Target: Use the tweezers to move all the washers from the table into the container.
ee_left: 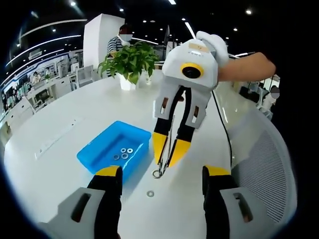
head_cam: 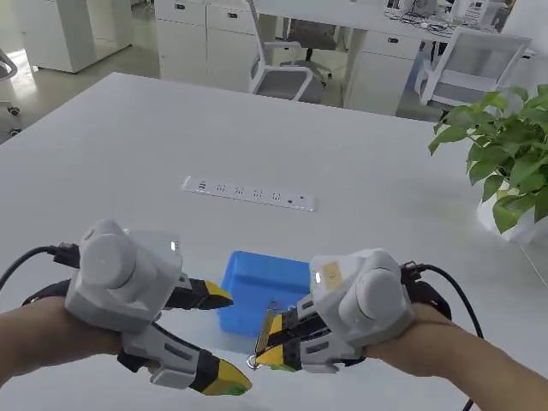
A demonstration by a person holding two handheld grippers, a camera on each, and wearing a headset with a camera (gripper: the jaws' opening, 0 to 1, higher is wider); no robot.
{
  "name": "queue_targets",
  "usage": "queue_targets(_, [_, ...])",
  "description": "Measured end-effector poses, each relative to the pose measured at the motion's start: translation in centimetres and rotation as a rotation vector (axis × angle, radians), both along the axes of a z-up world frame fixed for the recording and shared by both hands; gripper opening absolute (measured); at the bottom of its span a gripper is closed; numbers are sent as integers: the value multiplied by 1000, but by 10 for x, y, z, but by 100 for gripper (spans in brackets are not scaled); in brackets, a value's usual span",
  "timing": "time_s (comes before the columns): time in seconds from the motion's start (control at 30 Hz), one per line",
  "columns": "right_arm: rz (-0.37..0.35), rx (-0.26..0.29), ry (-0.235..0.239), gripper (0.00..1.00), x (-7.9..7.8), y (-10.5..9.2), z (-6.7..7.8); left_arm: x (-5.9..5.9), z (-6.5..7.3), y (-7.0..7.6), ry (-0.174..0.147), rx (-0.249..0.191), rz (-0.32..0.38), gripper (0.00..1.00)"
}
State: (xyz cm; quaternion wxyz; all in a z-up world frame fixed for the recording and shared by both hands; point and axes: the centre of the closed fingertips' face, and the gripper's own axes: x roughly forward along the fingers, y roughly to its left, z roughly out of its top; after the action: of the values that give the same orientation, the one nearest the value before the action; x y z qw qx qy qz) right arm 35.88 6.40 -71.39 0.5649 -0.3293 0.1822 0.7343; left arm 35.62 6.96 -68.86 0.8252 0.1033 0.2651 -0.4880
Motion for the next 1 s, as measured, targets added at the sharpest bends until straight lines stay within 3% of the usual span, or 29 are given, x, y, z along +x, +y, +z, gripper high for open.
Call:
queue_targets(0.47, [-22,31,-13,9,22,2,18,2,-1,13,0,-65,103,95])
queue_targets(0.6, [-30,36,-23,9,32,3,20,2,2,15,5,-102,128,98])
queue_targets(1.0, [-43,37,-40,9,59,8,12,-1,2,15,-9,-135,141,99])
